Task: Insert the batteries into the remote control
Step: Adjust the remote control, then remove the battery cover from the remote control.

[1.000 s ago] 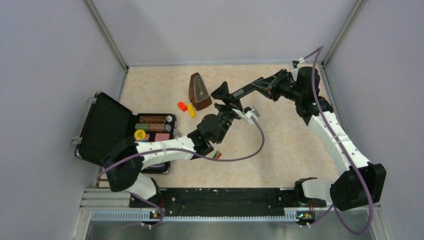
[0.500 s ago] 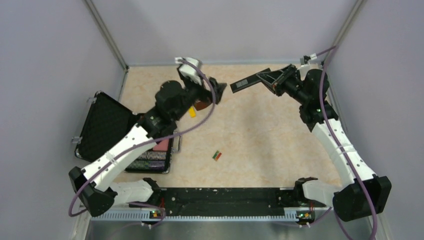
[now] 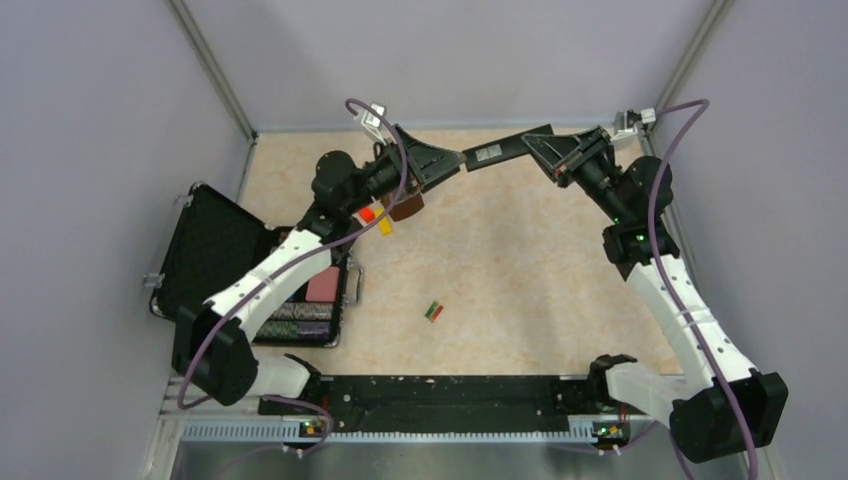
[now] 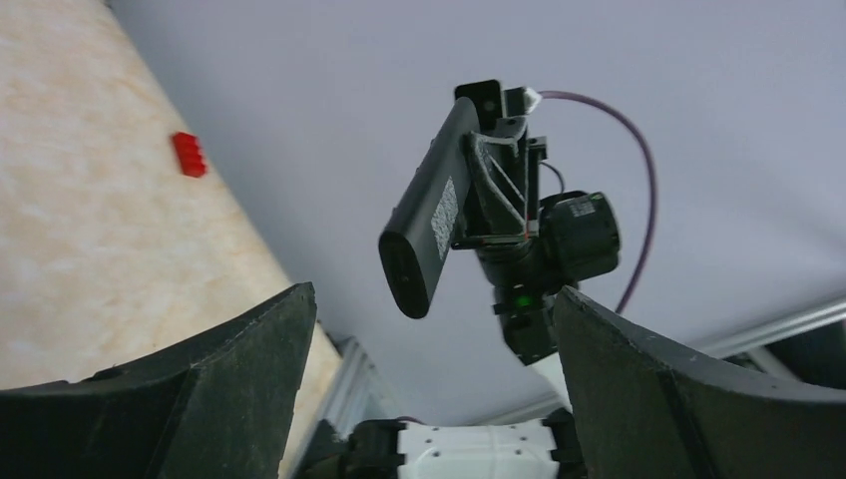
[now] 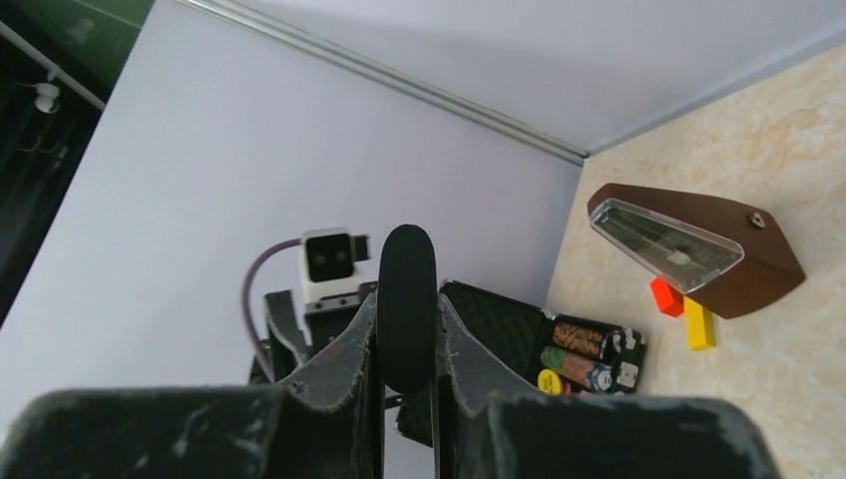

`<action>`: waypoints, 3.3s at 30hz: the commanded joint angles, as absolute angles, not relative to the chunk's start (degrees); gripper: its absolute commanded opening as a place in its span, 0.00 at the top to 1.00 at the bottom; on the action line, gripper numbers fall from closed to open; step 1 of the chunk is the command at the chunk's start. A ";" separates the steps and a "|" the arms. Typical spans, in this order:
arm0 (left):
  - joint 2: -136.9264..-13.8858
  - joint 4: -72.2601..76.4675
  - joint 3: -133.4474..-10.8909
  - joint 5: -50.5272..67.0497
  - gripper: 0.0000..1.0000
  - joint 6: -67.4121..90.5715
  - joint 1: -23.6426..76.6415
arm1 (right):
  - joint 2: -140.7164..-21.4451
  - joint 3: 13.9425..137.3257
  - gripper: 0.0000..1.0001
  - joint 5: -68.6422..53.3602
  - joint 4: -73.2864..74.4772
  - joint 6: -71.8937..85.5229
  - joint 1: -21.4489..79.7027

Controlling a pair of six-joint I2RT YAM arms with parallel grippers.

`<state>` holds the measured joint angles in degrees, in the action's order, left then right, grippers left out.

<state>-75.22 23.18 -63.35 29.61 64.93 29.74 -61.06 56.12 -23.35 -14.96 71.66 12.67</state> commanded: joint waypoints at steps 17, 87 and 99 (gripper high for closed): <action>-92.14 55.03 -69.24 36.71 0.19 91.07 34.51 | -59.70 51.81 1.00 -22.82 -24.07 78.89 13.60; -88.44 28.21 -78.37 61.19 1.00 85.97 26.53 | -72.01 58.55 0.33 -54.73 -16.80 58.67 14.11; -89.30 29.06 -79.56 59.05 1.00 87.84 25.78 | -70.49 54.18 0.78 -58.64 -18.05 59.08 14.13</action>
